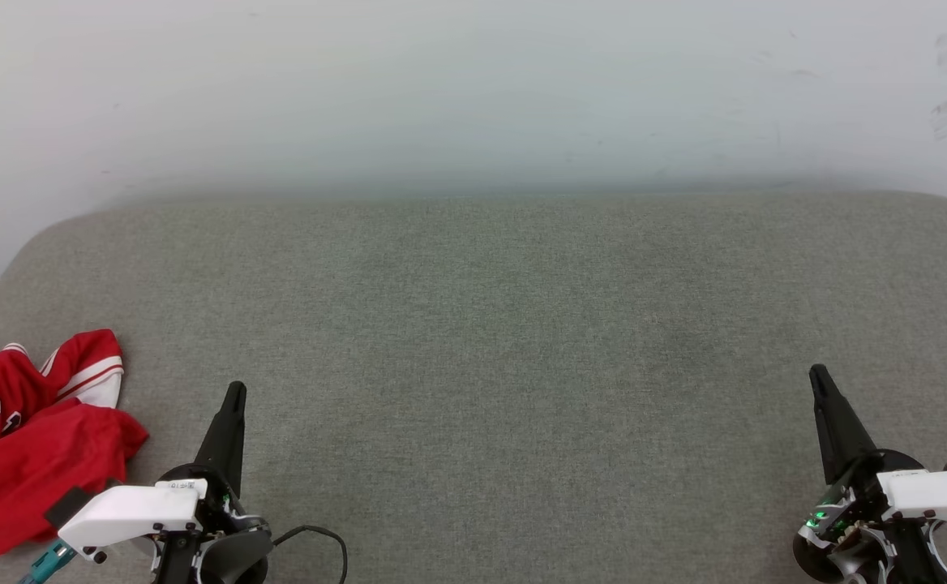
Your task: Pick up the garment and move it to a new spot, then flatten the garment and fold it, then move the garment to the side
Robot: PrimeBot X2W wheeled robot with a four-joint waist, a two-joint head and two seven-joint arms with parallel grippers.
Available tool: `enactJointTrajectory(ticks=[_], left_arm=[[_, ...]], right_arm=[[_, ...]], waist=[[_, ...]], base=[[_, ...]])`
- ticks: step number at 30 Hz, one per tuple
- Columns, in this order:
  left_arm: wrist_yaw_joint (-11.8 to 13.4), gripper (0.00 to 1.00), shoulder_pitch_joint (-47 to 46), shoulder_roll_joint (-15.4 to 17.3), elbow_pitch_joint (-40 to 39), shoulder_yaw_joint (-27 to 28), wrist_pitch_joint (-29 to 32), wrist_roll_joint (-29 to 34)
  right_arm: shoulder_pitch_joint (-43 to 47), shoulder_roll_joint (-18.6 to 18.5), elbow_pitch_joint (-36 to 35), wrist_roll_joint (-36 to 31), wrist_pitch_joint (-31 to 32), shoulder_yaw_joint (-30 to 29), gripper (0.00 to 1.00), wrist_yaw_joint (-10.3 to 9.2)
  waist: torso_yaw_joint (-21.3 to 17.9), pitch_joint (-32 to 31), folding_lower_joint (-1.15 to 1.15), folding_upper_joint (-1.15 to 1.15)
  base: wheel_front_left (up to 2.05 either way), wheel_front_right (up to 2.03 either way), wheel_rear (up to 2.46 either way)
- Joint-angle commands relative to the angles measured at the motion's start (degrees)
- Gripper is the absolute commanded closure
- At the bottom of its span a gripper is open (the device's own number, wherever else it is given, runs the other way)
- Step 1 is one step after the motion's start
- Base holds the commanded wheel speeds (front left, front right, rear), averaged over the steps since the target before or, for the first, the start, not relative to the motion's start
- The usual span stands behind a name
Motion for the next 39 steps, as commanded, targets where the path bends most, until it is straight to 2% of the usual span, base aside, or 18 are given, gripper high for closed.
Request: enactJointTrajectory(ticks=[1,39], left_arm=[[-0.15,1.0,-0.34,-0.09,-0.05,0.08,0.08,0.02],[-0.15,1.0,-0.34,-0.09,-0.05,0.08,0.08,0.03]], right_arm=[[-0.74,0.11,0.02,0.2,0.12,0.01,1.0,-0.02],[-0.74,0.11,0.02,0.2,0.11,0.0,1.0,-0.02]], waist=[[0.0,0.0,0.0,0.0],[0.0,0.0,0.0,0.0]], base=[[0.0,0.0,0.0],[0.0,0.0,0.0]])
